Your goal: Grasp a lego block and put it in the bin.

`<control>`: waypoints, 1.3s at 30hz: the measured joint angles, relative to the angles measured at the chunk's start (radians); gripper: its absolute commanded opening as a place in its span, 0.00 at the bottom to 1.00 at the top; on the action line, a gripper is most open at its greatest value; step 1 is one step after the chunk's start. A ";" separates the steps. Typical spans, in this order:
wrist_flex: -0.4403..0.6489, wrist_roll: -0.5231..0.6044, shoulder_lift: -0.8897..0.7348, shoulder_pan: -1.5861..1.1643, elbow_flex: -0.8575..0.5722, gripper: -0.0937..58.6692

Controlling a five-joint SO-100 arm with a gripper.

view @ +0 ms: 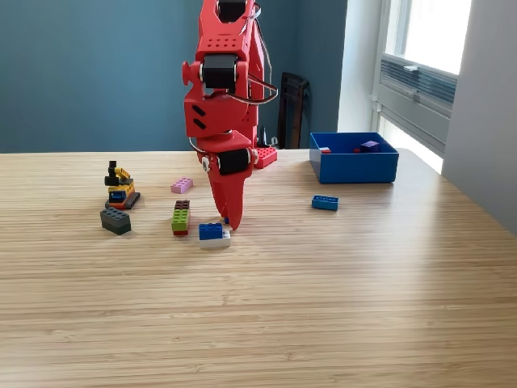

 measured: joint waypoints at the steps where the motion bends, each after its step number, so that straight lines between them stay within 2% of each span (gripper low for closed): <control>1: -0.002 0.000 0.000 0.000 -0.002 0.15; 6: -0.002 0.002 -0.005 0.000 -0.002 0.00; 17: 0.021 0.074 -0.005 0.000 -0.025 0.00; 24: 0.213 0.196 -0.005 -0.048 -0.129 0.00; 31: 0.443 0.379 -0.005 -0.155 -0.265 0.00; 36: 0.515 0.477 0.083 -0.327 -0.287 0.00; 39: 0.531 0.522 0.164 -0.466 -0.252 0.00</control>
